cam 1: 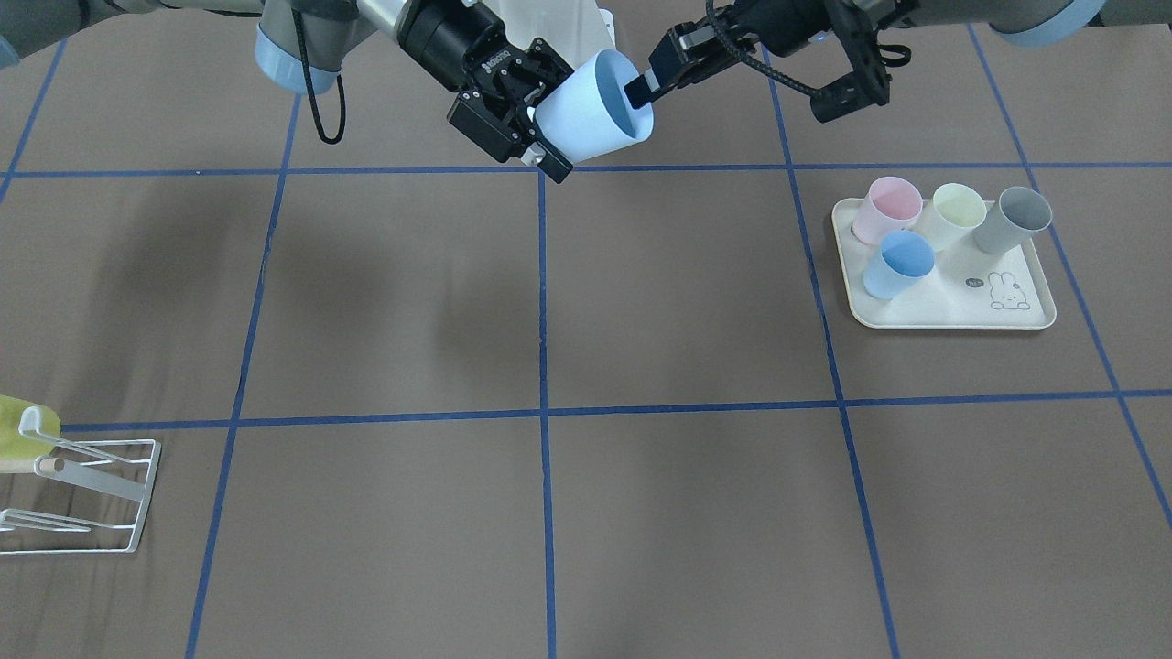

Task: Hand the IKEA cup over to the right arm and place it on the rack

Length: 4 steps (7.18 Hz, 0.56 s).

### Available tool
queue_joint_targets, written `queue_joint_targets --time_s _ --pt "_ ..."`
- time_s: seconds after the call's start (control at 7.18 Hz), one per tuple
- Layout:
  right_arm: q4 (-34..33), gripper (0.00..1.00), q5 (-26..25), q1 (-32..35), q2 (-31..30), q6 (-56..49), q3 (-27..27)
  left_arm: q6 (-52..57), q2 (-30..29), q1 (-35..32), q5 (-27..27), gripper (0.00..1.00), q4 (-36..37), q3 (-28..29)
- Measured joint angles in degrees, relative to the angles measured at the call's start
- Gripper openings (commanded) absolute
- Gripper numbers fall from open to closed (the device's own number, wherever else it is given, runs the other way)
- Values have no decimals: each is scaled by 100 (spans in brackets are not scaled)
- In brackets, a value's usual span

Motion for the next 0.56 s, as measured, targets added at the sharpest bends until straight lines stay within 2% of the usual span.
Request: queue_joint_targets --time_s 0.56 --pt "-2 75 -99 -30 -15 -48 2 -8 -27 0 5 0 3 21"
